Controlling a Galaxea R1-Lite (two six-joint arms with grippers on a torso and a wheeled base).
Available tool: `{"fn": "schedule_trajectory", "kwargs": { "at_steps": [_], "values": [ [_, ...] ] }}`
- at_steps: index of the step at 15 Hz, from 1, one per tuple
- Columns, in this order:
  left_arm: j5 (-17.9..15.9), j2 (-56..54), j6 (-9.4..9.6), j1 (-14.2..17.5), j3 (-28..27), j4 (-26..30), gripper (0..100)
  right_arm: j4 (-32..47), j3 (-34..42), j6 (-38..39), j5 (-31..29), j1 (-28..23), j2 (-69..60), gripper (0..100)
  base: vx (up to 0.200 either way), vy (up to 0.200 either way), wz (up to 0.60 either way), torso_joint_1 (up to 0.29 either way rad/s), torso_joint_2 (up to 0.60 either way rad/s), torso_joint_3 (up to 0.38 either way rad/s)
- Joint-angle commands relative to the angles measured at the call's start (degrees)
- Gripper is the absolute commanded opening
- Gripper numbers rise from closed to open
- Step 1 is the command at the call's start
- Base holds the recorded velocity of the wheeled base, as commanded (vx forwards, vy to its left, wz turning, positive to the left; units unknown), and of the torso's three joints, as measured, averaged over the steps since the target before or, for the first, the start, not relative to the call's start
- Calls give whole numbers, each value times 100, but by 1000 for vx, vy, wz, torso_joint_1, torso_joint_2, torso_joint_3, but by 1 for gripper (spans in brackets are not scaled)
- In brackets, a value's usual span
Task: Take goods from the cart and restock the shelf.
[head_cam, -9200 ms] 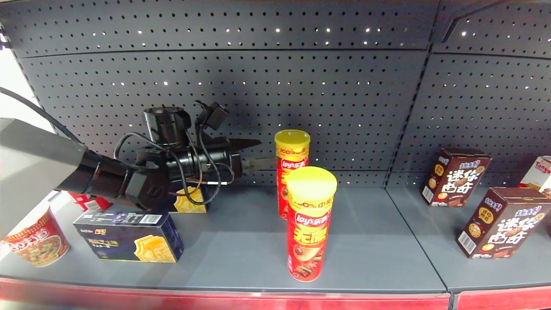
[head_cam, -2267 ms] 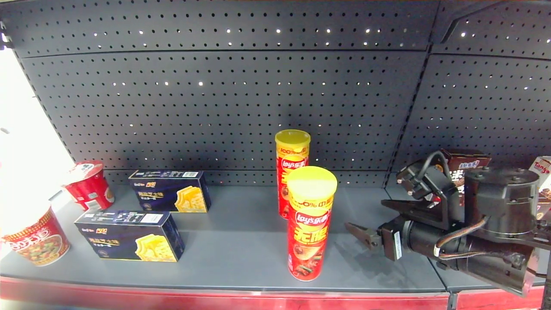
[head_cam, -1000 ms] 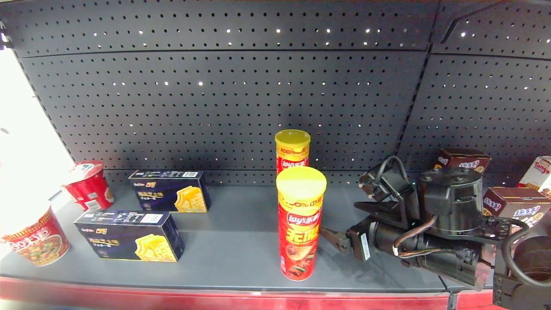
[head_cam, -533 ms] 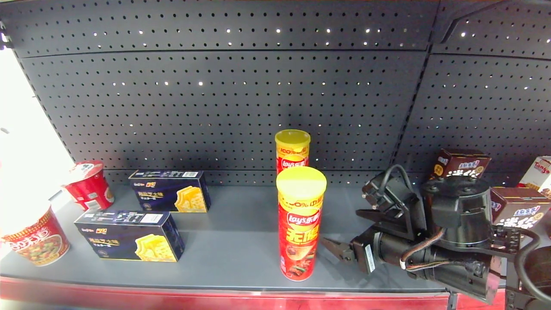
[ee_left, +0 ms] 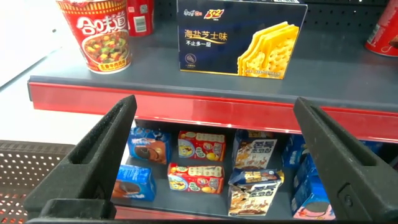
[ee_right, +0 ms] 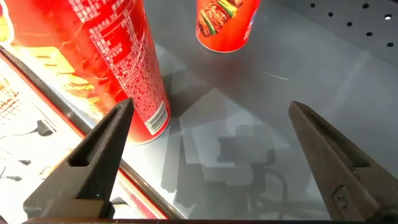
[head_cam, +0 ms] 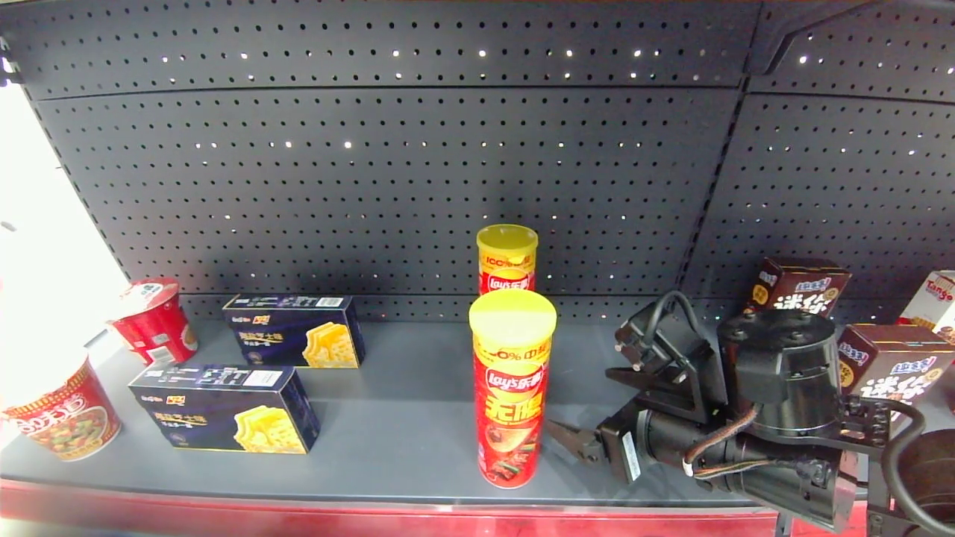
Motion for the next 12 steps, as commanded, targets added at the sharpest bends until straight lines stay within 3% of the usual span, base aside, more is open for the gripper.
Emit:
{"fn": "schedule_trajectory", "kwargs": {
  "at_steps": [1,12],
  "values": [
    [0,-2,-2,0,0,0,100,-3,20,-2,3,6,28,100,0,0,0,0,0,0],
    [0,-2,-2,0,0,0,100,-3,240,-81,3,-258,-341,100,0,0,0,0,0,0]
  ]
}}
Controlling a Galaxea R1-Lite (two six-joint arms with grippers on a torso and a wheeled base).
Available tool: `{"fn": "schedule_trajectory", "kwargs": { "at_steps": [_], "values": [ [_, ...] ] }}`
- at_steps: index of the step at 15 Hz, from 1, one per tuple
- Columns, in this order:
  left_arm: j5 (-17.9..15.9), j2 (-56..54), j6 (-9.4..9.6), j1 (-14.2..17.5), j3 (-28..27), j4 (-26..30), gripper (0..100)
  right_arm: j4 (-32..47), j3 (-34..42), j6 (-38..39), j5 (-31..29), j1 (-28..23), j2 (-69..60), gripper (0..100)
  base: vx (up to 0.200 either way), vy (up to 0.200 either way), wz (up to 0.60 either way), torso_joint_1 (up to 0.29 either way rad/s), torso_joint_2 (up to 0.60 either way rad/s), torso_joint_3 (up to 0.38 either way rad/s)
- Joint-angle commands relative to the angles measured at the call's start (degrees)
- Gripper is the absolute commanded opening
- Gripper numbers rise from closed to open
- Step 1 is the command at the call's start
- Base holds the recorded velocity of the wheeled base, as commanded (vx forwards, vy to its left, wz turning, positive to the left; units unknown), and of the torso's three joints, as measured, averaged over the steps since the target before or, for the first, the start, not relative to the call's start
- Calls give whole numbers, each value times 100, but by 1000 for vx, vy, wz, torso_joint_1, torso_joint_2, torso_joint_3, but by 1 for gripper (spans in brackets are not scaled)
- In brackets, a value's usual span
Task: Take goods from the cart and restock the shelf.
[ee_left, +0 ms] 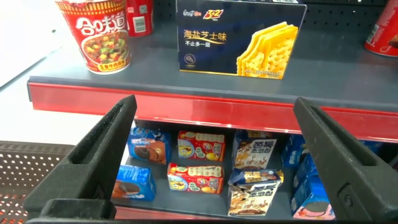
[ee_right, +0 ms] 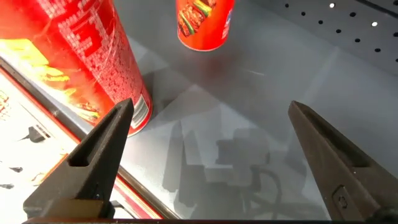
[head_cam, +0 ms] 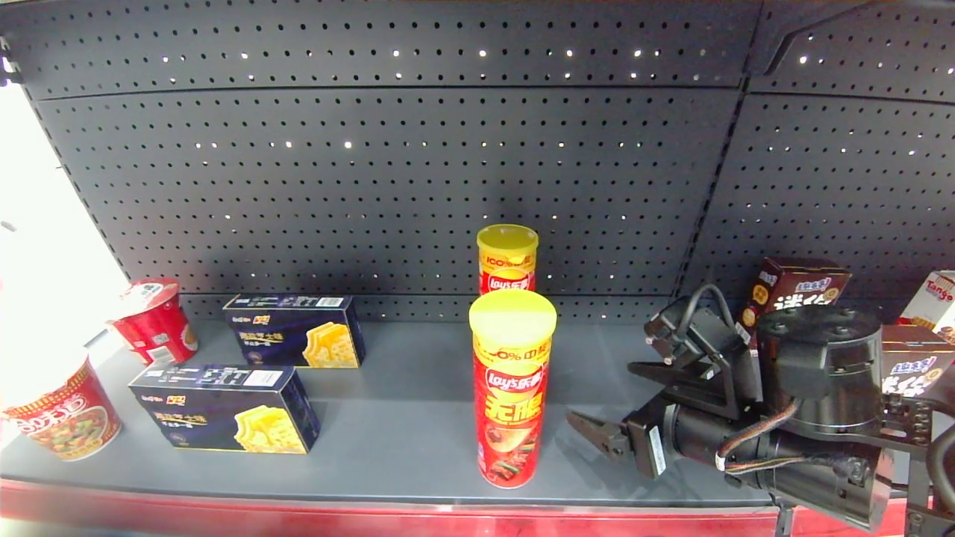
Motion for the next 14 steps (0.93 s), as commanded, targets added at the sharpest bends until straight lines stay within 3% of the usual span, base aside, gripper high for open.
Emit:
{"fn": "schedule_trajectory", "kwargs": {
  "at_steps": [1,11,14],
  "values": [
    [1,0,5,0,0,0,100,-1,17,2,0,-11,-22,100,0,0,0,0,0,0],
    [-8,0,5,-9,0,0,100,-19,422,55,-17,-274,-295,100,0,0,0,0,0,0],
    [-8,0,5,-9,0,0,100,-423,562,20,0,-362,-391,100,0,0,0,0,0,0]
  ]
}}
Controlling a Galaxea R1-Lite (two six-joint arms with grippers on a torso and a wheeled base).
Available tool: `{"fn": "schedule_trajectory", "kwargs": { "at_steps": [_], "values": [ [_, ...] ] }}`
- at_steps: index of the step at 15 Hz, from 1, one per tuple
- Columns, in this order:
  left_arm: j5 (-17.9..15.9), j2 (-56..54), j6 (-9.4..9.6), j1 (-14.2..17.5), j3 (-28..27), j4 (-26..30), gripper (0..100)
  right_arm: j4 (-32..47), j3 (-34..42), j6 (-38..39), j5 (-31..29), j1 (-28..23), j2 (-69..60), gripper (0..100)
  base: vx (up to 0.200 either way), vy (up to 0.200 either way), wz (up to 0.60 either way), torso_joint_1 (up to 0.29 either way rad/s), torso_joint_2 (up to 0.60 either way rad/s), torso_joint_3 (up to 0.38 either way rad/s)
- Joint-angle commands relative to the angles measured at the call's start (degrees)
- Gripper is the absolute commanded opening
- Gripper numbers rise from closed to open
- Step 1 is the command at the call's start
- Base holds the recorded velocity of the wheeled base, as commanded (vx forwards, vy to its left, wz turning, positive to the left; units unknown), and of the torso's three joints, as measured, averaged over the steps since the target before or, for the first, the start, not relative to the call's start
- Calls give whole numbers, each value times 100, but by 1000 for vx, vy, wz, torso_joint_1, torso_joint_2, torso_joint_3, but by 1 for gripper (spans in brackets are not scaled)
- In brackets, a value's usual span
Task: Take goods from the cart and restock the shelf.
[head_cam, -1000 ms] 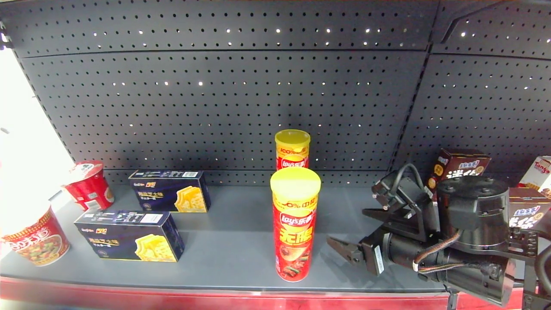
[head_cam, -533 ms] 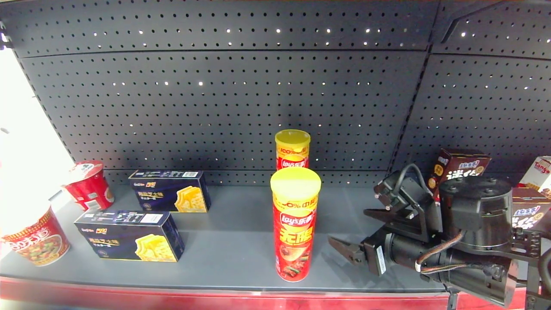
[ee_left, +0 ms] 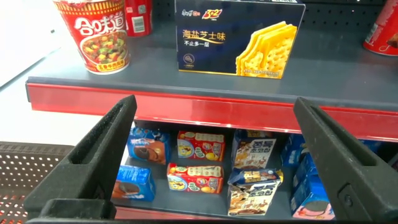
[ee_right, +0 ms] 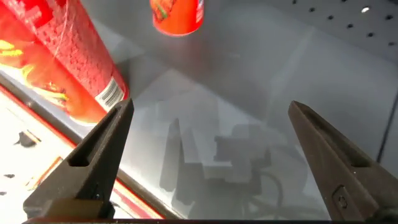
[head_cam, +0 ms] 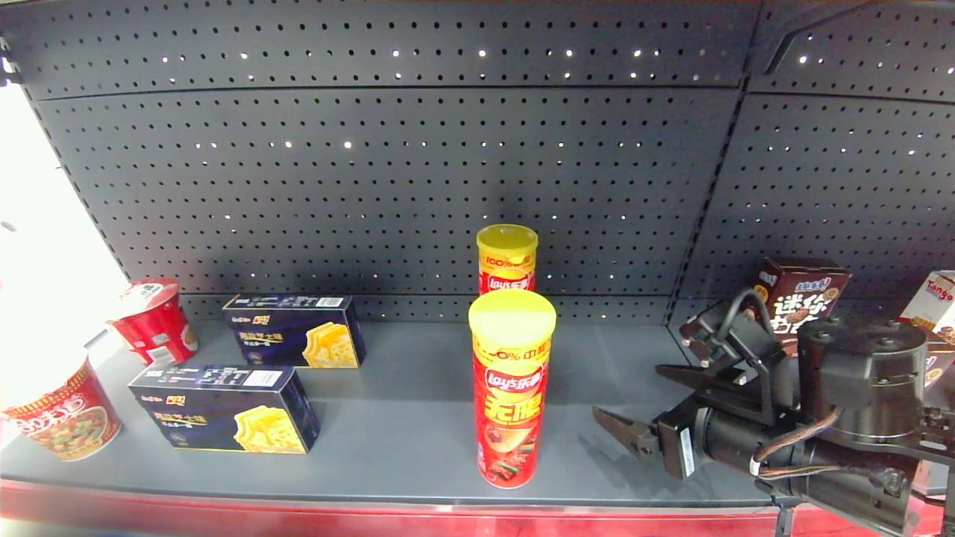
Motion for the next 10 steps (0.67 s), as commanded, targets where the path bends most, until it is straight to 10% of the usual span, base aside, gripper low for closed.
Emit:
{"fn": "schedule_trajectory", "kwargs": {
  "at_steps": [1,10],
  "values": [
    [3,0,-1,-1,0,0,100,-44,78,-26,5,-28,-116,100,0,0,0,0,0,0],
    [-93,0,34,-1,0,0,100,369,245,-131,-4,-433,-1619,100,0,0,0,0,0,0]
  ]
}}
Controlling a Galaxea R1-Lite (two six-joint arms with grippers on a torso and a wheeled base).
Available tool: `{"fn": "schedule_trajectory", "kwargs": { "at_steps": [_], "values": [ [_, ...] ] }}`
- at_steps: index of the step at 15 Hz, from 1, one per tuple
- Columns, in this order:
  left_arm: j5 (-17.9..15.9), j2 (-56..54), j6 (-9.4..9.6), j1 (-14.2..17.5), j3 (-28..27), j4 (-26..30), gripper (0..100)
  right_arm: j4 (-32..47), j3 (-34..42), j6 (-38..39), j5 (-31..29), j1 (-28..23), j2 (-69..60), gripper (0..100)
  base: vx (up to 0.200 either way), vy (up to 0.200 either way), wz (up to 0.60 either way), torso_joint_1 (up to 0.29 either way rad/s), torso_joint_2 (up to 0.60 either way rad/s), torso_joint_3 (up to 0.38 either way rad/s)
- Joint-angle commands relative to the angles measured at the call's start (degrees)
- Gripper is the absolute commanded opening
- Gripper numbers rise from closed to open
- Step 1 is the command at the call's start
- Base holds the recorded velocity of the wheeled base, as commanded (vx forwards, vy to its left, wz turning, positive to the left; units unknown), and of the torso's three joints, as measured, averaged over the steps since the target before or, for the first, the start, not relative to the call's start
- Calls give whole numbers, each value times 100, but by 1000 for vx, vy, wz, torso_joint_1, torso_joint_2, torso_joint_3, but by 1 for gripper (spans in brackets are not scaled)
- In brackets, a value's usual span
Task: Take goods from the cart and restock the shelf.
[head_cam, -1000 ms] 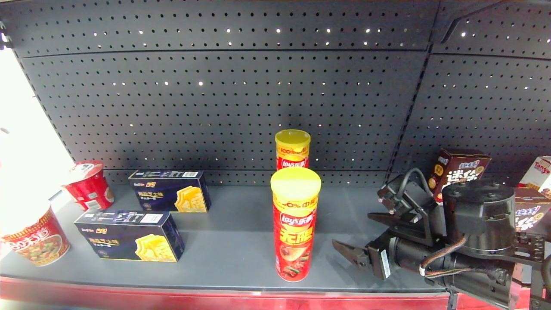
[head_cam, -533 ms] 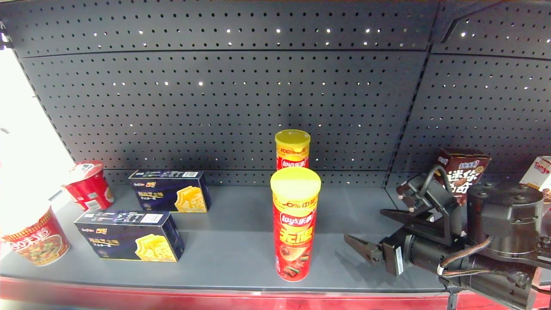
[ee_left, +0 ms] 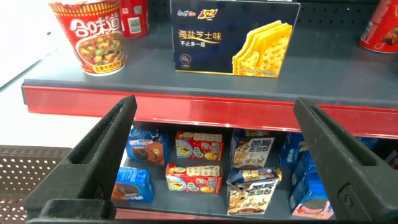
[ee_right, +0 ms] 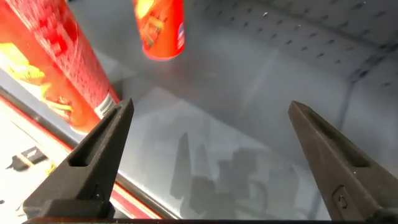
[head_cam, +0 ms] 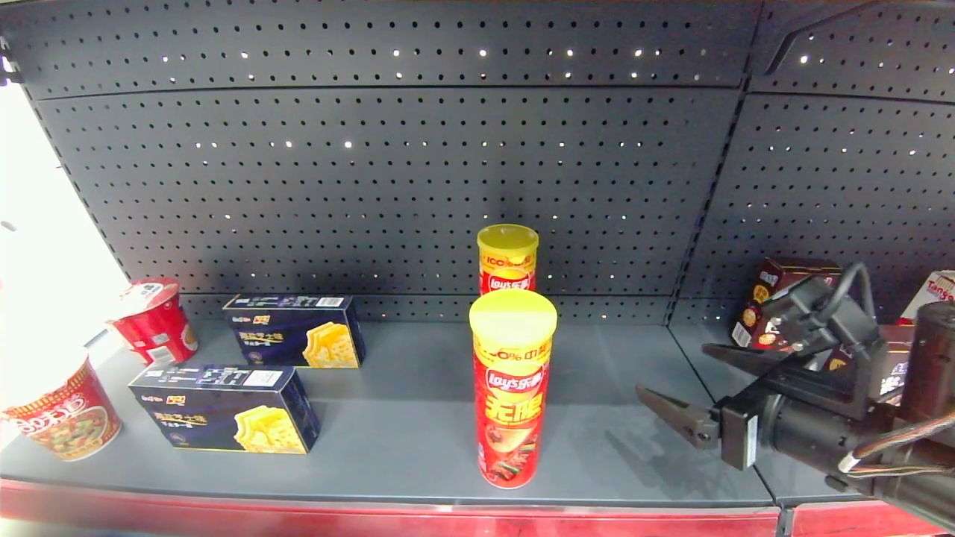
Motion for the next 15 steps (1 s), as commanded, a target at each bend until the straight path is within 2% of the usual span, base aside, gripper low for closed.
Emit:
{"fn": "schedule_trajectory", "kwargs": {
  "at_steps": [1,4,8,10,11,12,13,15],
  "values": [
    [4,0,-6,-1,0,-2,100,192,62,-21,-4,-397,-948,100,0,0,0,0,0,0],
    [4,0,-6,-1,0,-2,100,192,282,-21,14,-1276,-1625,100,0,0,0,0,0,0],
    [4,0,-6,-1,0,-2,100,430,1073,-30,-250,-2647,-2952,100,0,0,0,0,0,0],
    [4,0,-6,-1,0,-2,100,676,1231,-30,-206,-3025,-3488,100,0,0,0,0,0,0],
    [4,0,-6,7,0,-2,100,711,1504,-21,-180,-3447,-3875,100,0,0,0,0,0,0],
    [4,0,-6,7,0,-2,100,711,1504,-21,-180,-3447,-3875,100,0,0,0,0,0,0],
    [4,0,-6,-1,0,-2,100,702,1847,-12,137,-4054,-4411,100,0,0,0,0,0,0],
    [4,0,-6,7,0,-2,100,755,2365,-4,365,-4352,-5237,100,0,0,0,0,0,0]
  ]
}}
